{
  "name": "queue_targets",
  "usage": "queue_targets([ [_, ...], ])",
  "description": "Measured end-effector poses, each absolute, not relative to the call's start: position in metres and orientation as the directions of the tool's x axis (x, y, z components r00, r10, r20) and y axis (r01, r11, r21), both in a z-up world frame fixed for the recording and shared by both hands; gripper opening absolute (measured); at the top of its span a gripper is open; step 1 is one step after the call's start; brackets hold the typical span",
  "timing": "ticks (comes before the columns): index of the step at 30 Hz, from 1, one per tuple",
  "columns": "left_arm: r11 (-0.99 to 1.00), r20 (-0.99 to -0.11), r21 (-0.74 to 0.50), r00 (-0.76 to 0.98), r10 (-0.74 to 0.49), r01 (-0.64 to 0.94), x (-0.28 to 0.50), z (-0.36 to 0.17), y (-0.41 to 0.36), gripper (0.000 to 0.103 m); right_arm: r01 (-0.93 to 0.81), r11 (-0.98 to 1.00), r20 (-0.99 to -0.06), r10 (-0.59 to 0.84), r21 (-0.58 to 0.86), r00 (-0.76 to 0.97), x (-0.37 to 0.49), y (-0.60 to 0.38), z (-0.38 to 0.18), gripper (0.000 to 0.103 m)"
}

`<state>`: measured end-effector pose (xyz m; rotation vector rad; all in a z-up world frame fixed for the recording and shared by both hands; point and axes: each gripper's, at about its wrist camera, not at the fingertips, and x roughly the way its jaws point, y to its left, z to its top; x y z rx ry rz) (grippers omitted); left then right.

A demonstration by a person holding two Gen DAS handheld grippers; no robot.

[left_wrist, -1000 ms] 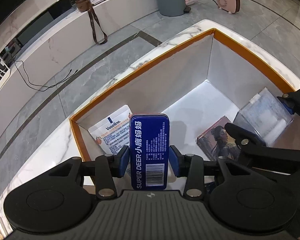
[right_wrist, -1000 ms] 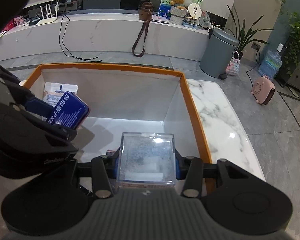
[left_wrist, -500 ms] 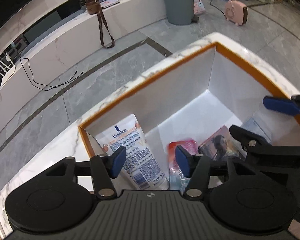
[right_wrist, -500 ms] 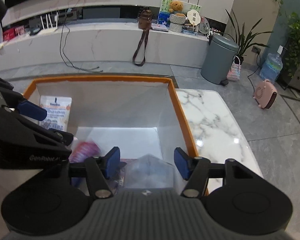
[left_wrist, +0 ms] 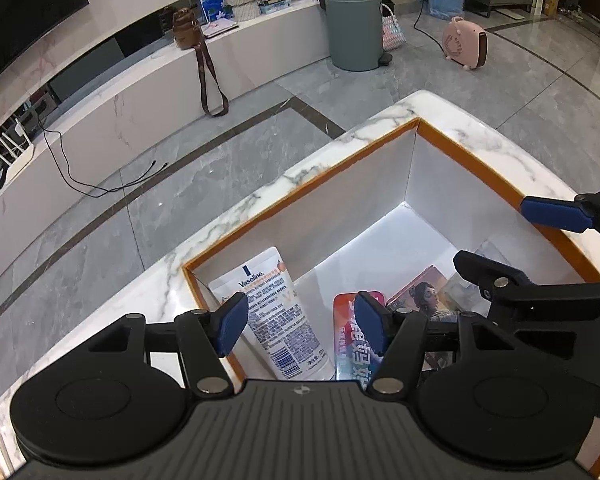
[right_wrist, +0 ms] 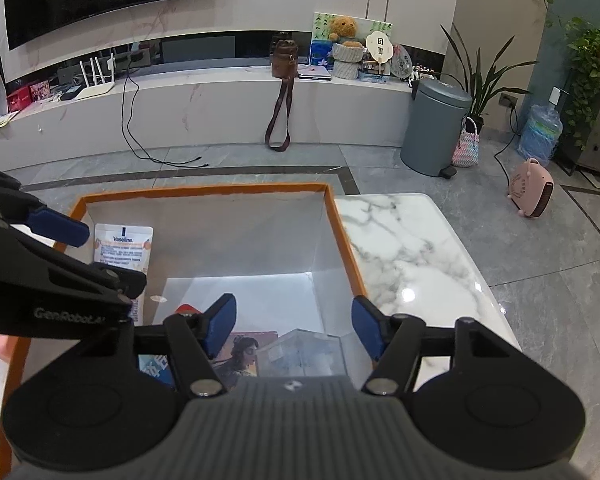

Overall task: Organize rigid objects
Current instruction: 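Move both open grippers back over the pink bottle and cardboard box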

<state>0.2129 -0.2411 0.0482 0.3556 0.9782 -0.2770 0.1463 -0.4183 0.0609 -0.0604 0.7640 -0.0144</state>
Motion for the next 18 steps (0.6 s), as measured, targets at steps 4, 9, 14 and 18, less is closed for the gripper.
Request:
queue_targets([
  [4,0.912,-0.828,0.137,0.55,-0.108,0.386,0.205,0.062,-0.232,0.077,-0.004,0.998,-0.686,-0.041,-0.063,0.727,0.144,-0.417,0.065,0.067],
  [9,0.928,-0.797,0.101,0.587,-0.14,0.36,0.191,0.084,-0.211,0.077,0.002,0.998,-0.672,-0.042,-0.06,0.739,0.138,-0.413,0.076,0.067],
  [14,0.949,-0.75,0.044,0.637,-0.176,0.313,0.169,0.101,-0.176,0.079,-0.024,0.999,-0.643,-0.013,-0.049,0.766,0.129,-0.396,0.09,0.071],
  [18,0.957,-0.752,0.041,0.639,-0.159,0.287,0.152,0.1,-0.153,0.08,-0.065,0.996,-0.62,0.011,-0.065,0.784,0.121,-0.373,0.103,0.071],
])
